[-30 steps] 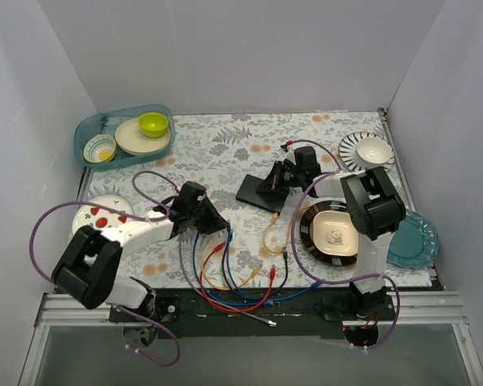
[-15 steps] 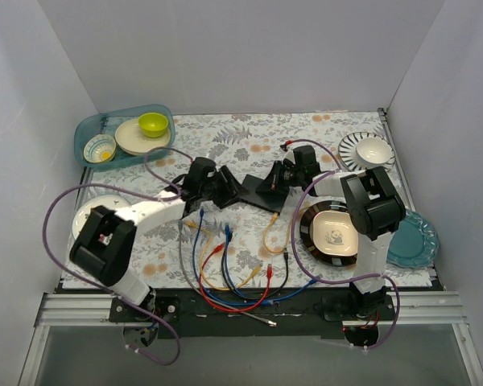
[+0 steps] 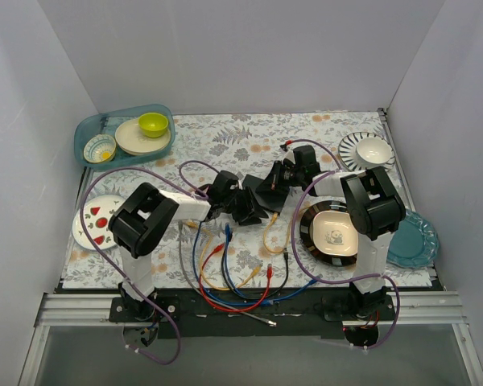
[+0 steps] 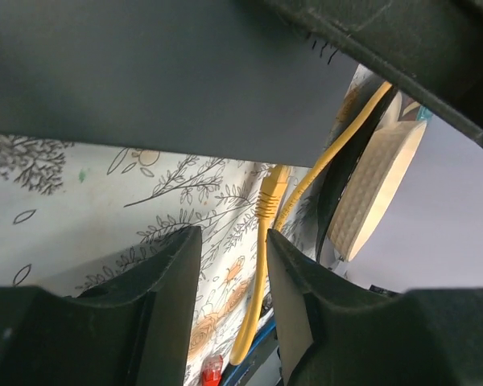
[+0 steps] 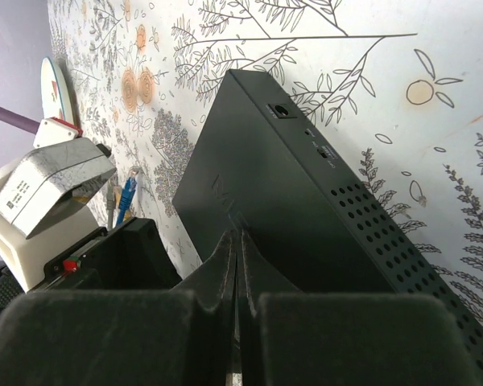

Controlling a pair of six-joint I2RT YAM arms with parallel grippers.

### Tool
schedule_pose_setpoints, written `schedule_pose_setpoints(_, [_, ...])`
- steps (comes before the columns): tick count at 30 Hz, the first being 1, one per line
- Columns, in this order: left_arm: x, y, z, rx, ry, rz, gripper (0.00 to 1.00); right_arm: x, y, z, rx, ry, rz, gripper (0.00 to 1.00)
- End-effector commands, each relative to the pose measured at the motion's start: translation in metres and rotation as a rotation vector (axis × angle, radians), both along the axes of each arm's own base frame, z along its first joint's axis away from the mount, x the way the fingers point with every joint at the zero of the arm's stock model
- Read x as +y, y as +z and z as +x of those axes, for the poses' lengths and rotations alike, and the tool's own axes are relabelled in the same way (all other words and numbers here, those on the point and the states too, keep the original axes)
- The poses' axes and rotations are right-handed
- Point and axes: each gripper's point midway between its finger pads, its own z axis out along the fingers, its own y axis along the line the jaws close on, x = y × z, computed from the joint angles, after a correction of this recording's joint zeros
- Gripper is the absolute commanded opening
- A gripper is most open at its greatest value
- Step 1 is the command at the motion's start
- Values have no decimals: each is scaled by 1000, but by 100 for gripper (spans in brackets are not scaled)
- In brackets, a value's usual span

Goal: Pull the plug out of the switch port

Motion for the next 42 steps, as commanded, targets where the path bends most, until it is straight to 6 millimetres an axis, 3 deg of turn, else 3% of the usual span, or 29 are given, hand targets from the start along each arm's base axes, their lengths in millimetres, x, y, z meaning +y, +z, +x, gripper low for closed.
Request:
schedule_pose_setpoints(1, [-13,1,8,-34,-46,-38,38,-48,-94,-75,349,-15,-288,1])
schedule_pose_setpoints(8, [-29,-4,7,-31,-96,-48,37,-48,-96,-75,353,-19,-289,1])
schedule_pose_setpoints(29, [-27,-35,21,160,94,30,27,-49,-98,-81,369,-26,-273,1])
schedule_pose_setpoints(42, [-16,-49,14,205,137,87,0,-51,-100,-88,385,-21,-277,1])
